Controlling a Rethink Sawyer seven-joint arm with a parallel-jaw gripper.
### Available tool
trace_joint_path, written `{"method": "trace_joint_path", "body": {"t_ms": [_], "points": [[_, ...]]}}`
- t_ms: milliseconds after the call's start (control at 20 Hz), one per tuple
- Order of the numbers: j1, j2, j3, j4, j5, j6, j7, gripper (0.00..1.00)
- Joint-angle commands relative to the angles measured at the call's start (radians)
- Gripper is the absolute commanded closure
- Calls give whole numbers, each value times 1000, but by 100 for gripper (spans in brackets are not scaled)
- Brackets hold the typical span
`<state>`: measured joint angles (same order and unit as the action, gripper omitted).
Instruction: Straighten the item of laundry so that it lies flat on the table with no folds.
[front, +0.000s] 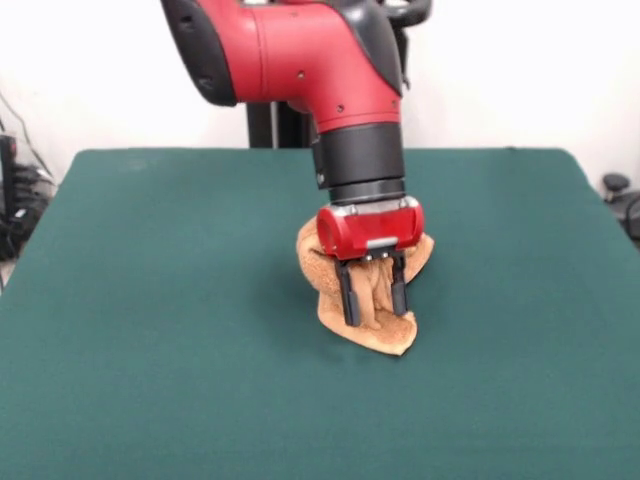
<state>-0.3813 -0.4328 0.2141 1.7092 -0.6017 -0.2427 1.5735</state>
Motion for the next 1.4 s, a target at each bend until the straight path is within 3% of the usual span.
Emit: {"method": "trace_joint_path", "body": {"t_ms": [50, 400, 1000, 1400], "points": [[-58, 87, 219, -18, -72, 208, 26, 0], [-69, 112, 253, -16, -89, 213, 22, 0], [-97, 81, 293, 16, -116, 172, 46, 0], [-34, 83, 194, -17, -71, 302, 17, 0]]}}
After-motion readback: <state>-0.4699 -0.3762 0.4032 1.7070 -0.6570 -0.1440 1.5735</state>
